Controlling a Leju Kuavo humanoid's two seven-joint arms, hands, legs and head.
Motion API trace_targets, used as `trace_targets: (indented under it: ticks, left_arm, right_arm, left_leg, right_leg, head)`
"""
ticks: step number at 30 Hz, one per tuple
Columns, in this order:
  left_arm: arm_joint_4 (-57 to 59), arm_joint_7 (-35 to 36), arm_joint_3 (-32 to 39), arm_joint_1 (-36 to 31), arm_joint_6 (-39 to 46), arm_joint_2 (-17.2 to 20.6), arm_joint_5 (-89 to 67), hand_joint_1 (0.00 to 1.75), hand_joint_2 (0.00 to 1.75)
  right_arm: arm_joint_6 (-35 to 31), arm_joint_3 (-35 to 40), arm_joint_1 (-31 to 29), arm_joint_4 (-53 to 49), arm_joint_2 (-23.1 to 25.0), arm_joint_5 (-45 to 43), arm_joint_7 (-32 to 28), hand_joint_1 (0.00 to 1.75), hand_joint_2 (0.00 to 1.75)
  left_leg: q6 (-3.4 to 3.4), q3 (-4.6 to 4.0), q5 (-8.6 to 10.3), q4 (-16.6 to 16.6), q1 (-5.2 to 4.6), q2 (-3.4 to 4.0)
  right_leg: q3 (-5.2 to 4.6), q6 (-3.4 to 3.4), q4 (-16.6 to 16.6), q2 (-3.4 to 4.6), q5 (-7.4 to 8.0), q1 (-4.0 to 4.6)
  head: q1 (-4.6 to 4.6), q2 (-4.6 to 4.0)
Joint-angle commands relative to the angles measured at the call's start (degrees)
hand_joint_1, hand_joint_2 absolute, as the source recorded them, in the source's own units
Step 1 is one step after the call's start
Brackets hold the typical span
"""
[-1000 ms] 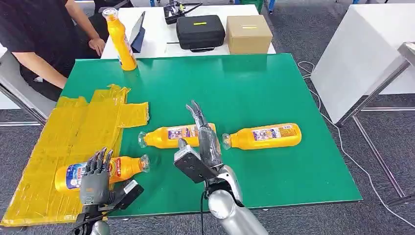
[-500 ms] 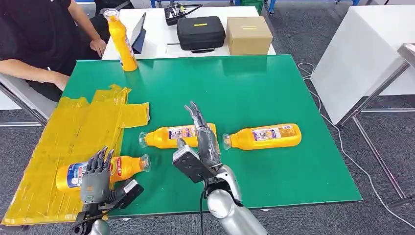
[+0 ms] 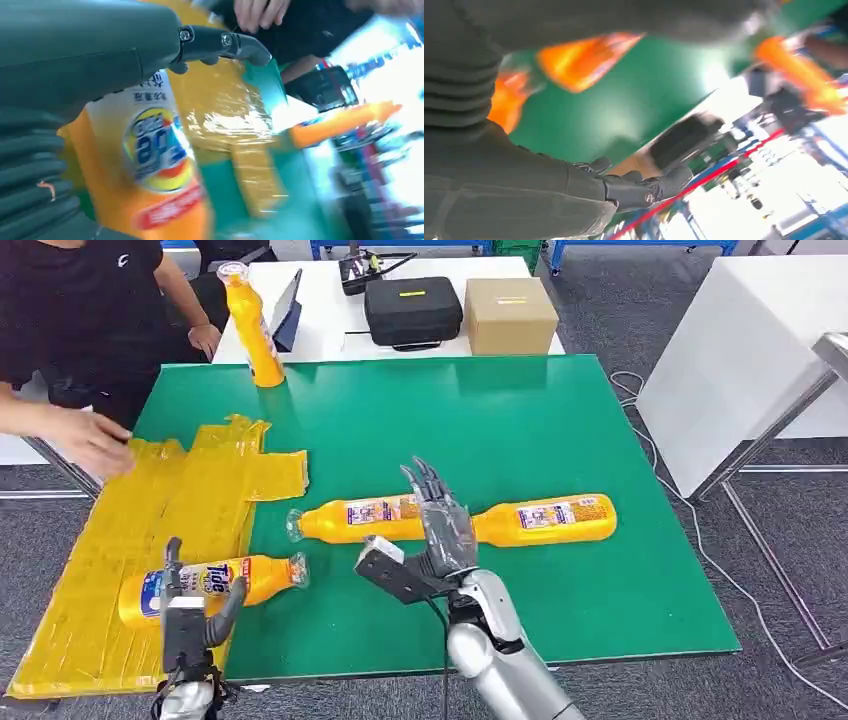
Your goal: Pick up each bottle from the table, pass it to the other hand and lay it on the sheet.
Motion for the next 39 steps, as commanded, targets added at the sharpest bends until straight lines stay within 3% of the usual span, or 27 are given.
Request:
trace_targets:
  ticks: [1,13,23,33,39]
  left_arm:
    - [-38.35,0.22,-19.09,10.18,12.18,6.10,-0.05,0.00,0.00]
    - [-36.73,0.22,-19.26,7.26,11.22,6.18,2.96,0.00,0.00]
    - [-36.37,0.22,-19.43,6.58,10.73,6.80,3.58,0.00,0.00]
    - [-34.79,0.22,-19.05,4.83,9.19,6.02,3.61,0.00,0.00]
    - [-33.43,0.22,-18.49,3.79,7.21,5.26,3.46,0.00,0.00]
  right_arm:
    - [0.84,-8.34,4.32,4.65,-7.46,16.14,4.27,0.00,1.75]
    - [5.32,-5.60,3.42,9.20,-8.08,18.89,6.41,0.00,1.75]
    - [2.93,-4.68,1.18,9.73,-6.62,20.55,6.00,0.00,1.75]
    - [0.98,-2.22,-4.19,13.08,-5.23,21.25,5.80,0.00,1.75]
    - [3.02,-1.87,-7.55,15.20,-3.44,22.10,7.26,0.00,1.75]
  left_leg:
    - [-0.06,-0.24,-0.05,0.11,0.13,-0.11]
    - [-0.12,-0.46,-0.03,-0.02,0.03,-0.02]
    - [-0.06,-0.58,0.00,0.00,0.02,0.04]
    - [-0.10,-0.54,0.00,-0.01,0.02,0.07]
    - [-0.10,-0.54,-0.03,0.02,0.02,0.17]
  right_leg:
    - [-0.17,0.02,-0.06,-0.15,-0.04,0.11]
    - [-0.36,0.03,-0.11,-0.09,-0.04,0.03]
    - [-0.49,0.03,-0.04,-0.03,-0.01,0.01]
    - [-0.46,0.02,-0.04,-0.01,-0.01,0.00]
    - [-0.49,0.02,-0.01,0.10,-0.02,0.00]
  head:
    - [0.04,0.00]
    - [0.02,0.00]
    - [0.02,0.00]
    - [0.02,0.02]
    - [0.02,0.00]
